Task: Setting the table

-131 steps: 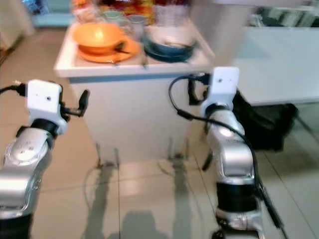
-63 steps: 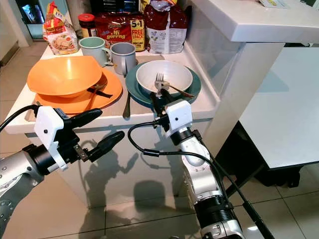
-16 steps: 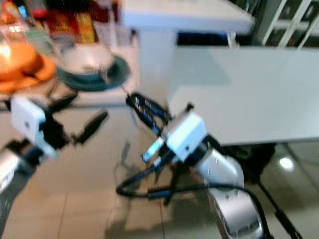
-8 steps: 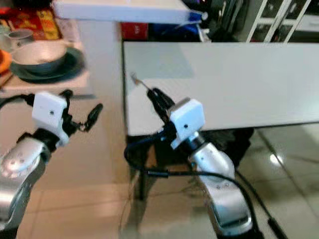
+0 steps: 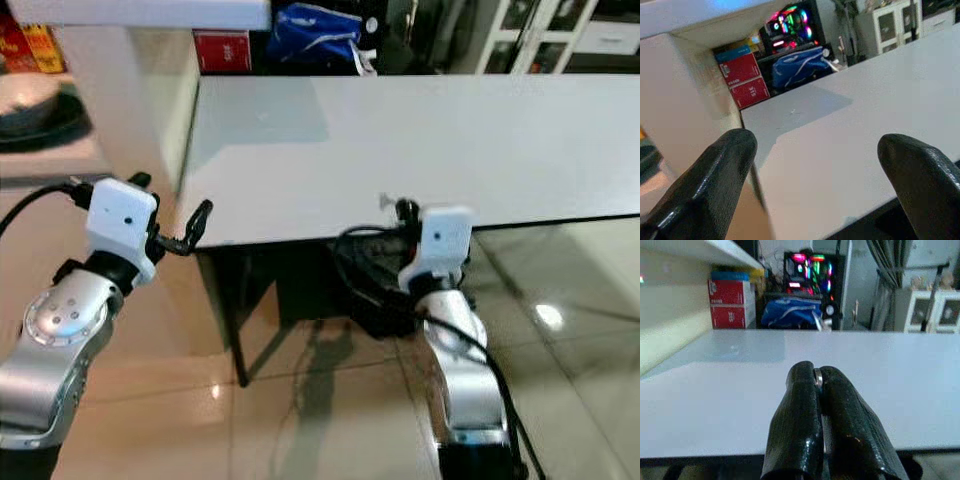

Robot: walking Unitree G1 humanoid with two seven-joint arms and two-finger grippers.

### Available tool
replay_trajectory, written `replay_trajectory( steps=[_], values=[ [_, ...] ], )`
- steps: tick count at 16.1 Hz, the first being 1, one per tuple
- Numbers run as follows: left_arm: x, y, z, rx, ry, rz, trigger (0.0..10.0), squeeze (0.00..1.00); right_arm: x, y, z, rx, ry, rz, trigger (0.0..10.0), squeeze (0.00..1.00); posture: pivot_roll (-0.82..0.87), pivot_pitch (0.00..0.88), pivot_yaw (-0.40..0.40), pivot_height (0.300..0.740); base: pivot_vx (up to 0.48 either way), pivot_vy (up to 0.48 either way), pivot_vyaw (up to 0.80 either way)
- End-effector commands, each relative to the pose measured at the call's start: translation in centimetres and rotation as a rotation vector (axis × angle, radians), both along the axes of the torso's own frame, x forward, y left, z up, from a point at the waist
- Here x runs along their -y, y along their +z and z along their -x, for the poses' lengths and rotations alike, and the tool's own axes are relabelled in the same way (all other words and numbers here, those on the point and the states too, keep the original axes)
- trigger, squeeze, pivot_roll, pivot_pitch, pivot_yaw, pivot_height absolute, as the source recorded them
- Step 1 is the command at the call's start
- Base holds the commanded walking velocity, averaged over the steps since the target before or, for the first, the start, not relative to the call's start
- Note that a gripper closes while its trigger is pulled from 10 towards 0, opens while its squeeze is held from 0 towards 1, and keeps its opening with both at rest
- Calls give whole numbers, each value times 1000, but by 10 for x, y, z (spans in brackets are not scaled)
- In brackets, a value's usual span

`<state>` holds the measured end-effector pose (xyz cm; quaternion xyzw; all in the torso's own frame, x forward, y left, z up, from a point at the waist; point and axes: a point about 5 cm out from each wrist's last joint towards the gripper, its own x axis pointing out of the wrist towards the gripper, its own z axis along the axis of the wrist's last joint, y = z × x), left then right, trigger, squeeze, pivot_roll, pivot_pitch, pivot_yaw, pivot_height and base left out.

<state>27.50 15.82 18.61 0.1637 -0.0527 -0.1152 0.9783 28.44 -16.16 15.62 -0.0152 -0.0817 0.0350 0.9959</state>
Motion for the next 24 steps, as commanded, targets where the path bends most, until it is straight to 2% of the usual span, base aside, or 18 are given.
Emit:
replay_trajectory(
  steps=[1, 5, 9, 10, 11, 14, 18, 24],
  values=[
    [3, 5, -2, 26, 0, -15, 10000, 0, 4, 3, -2, 16, -3, 11, 10000, 0, 50, 0, 20, 740, 0, -472, 800],
    [4, 11, -5, 53, 5, -11, 10000, 0, -7, 10, -5, 70, 45, 15, 10000, 0, 48, 0, 23, 740, 0, -472, 800],
    [5, 10, -8, 49, 10, -17, 10000, 0, -10, 12, -13, 76, 58, -2, 10000, 0, 43, 5, 27, 740, 0, -472, 800],
    [5, 9, -9, 48, 12, -18, 10000, 0, -10, 6, -16, 47, 57, -21, 10000, 0, 39, 7, 32, 740, 0, -472, 0],
    [6, 9, -10, 48, 12, -19, 10000, 0, -9, -1, -18, 10, 59, 1, 10000, 0, 40, 10, 33, 740, 0, -472, 0],
    [3, 10, -9, 52, 23, -19, 10000, 0, -2, 5, -20, 50, 52, -4, 10000, 0, 45, 15, 23, 740, 0, -472, 0],
    [2, 11, -9, 57, 34, -16, 10000, 0, -4, 18, -20, 107, 59, -57, 10000, 0, 47, 19, 20, 740, 0, -472, 0],
    [5, 11, -11, 56, 18, -27, 10000, 0, 1, 22, -20, 128, 22, -94, 10000, 0, 45, 19, 27, 740, 0, -472, 0]
  ],
)
